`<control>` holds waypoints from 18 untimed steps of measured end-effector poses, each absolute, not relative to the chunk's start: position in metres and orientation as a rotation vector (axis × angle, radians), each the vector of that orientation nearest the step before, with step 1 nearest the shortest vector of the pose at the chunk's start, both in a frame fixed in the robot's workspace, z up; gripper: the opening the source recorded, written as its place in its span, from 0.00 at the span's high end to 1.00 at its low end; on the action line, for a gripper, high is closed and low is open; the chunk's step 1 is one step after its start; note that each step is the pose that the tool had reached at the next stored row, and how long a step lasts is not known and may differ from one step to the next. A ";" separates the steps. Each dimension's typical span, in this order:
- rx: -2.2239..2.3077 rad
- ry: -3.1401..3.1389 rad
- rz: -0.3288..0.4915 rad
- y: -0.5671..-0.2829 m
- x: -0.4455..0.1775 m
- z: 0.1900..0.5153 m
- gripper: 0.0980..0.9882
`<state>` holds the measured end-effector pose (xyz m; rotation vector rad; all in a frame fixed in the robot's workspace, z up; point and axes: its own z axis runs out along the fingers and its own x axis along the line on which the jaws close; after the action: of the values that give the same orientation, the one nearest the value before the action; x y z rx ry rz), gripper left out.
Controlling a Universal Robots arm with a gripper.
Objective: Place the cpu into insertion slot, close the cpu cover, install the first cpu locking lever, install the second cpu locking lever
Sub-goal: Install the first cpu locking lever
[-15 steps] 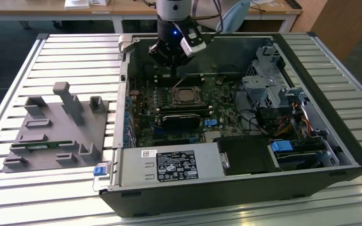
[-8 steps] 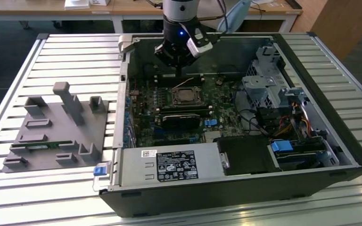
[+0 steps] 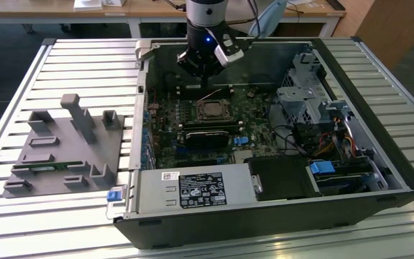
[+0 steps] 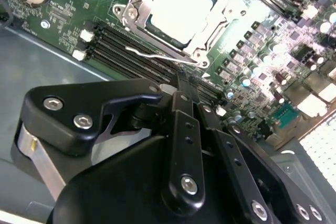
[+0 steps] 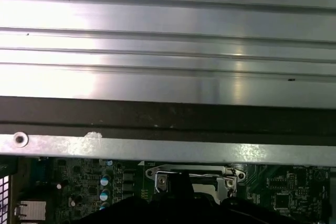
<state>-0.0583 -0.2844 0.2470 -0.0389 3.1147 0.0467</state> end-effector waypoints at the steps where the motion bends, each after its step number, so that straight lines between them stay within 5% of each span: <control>1: -0.056 3.115 0.047 -0.284 -0.058 0.246 0.99; 18: -0.077 3.113 0.084 -0.284 -0.055 0.237 0.99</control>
<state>-0.0551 -0.2844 0.2372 -0.0769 3.1130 0.0840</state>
